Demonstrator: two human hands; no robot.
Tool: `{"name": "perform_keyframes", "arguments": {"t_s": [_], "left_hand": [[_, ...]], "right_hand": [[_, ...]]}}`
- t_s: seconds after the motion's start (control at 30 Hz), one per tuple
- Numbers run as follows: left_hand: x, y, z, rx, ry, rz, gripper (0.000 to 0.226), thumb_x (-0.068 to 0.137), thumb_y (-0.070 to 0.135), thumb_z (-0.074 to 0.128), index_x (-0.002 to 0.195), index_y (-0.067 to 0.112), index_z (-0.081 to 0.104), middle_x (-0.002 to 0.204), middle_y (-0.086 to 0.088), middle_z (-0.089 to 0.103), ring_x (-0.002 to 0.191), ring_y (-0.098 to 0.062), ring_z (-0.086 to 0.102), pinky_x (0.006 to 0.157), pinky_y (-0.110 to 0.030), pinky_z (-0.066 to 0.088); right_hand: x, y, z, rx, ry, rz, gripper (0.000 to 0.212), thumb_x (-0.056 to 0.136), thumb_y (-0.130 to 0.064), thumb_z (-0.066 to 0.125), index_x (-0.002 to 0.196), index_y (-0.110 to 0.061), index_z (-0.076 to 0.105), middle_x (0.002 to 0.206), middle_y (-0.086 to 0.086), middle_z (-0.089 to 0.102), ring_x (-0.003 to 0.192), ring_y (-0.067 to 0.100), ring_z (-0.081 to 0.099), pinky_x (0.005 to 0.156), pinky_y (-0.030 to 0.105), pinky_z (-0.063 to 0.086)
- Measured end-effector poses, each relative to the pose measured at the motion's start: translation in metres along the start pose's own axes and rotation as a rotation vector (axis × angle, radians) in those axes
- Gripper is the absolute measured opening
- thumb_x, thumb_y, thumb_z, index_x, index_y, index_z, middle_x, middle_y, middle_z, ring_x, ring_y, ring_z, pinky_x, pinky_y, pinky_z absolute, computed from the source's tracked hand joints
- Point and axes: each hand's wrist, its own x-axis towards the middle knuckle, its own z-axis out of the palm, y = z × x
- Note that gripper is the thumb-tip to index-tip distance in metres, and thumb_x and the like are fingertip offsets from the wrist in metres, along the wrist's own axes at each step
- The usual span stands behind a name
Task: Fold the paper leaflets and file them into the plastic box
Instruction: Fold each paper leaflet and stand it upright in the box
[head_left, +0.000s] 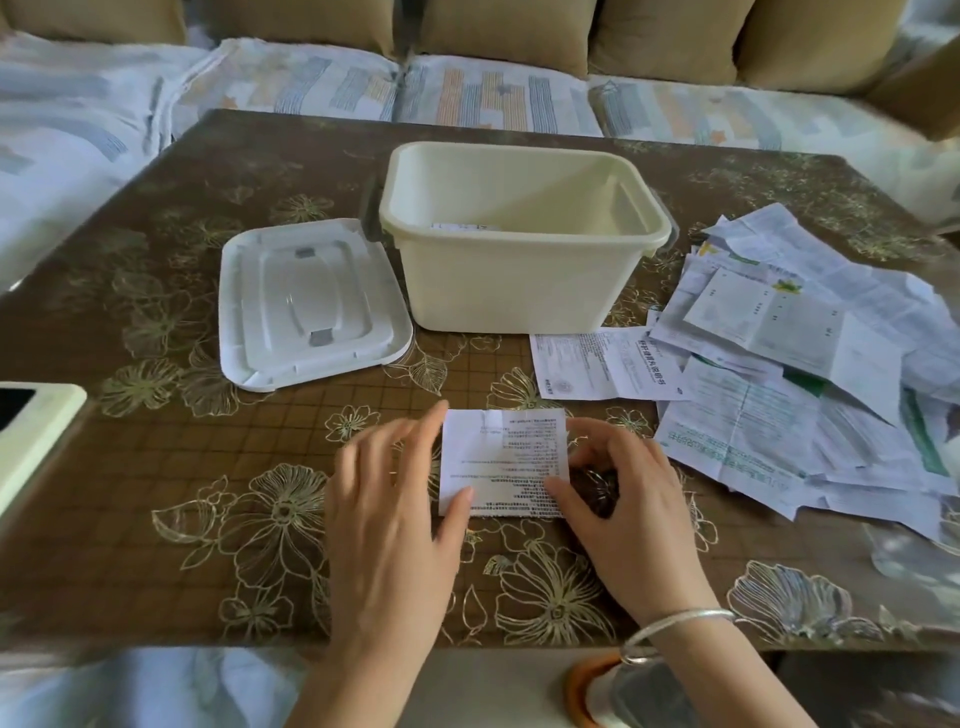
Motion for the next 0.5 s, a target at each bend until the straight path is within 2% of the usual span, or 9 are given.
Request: {"name": "perform_keyframes", "arguments": {"t_s": [0.13, 0.27, 0.33, 0.4, 0.5], "left_hand": [[0.007, 0.004, 0.002, 0.07, -0.033, 0.227, 0.033, 0.077, 0.01, 0.071, 0.108, 0.021, 0.073, 0.107, 0.006, 0.065, 0.109, -0.021, 0.054, 0.097, -0.038, 0.038], [0.012, -0.002, 0.001, 0.087, -0.168, 0.291, 0.045, 0.078, 0.006, 0.067, 0.117, 0.03, 0.07, 0.109, 0.01, 0.061, 0.102, -0.017, 0.056, 0.093, -0.035, 0.035], [0.014, -0.007, -0.001, 0.077, -0.22, 0.311, 0.044, 0.083, 0.012, 0.063, 0.121, 0.033, 0.067, 0.111, 0.012, 0.057, 0.103, -0.014, 0.053, 0.093, -0.035, 0.035], [0.016, -0.008, -0.004, 0.048, -0.245, 0.32, 0.038, 0.088, 0.029, 0.052, 0.123, 0.035, 0.065, 0.112, 0.015, 0.054, 0.105, -0.011, 0.051, 0.092, -0.034, 0.035], [0.019, -0.009, -0.006, 0.023, -0.292, 0.32, 0.05, 0.085, 0.061, 0.041, 0.123, 0.036, 0.063, 0.113, 0.018, 0.052, 0.106, -0.008, 0.049, 0.091, -0.031, 0.034]], "right_hand": [[0.001, 0.0, 0.001, -0.026, 0.0, -0.053, 0.049, 0.078, -0.029, 0.071, 0.124, -0.025, 0.053, 0.115, -0.01, 0.054, 0.105, 0.01, 0.05, 0.091, 0.03, 0.043], [0.005, -0.001, -0.002, -0.152, -0.037, -0.206, 0.03, 0.082, -0.028, 0.068, 0.111, -0.026, 0.064, 0.111, -0.013, 0.062, 0.111, 0.013, 0.05, 0.092, 0.034, 0.044], [0.006, -0.002, -0.005, -0.15, -0.071, -0.248, 0.027, 0.083, -0.042, 0.062, 0.106, -0.029, 0.066, 0.107, -0.018, 0.065, 0.111, 0.009, 0.051, 0.091, 0.032, 0.044], [0.006, 0.0, -0.007, -0.152, -0.144, -0.298, 0.038, 0.081, -0.058, 0.053, 0.104, -0.032, 0.067, 0.109, -0.022, 0.064, 0.111, 0.005, 0.051, 0.09, 0.03, 0.043], [0.011, 0.004, -0.01, -0.17, -0.194, -0.399, 0.039, 0.081, -0.058, 0.052, 0.104, -0.031, 0.068, 0.112, -0.02, 0.065, 0.108, 0.005, 0.056, 0.089, 0.032, 0.048]]}}
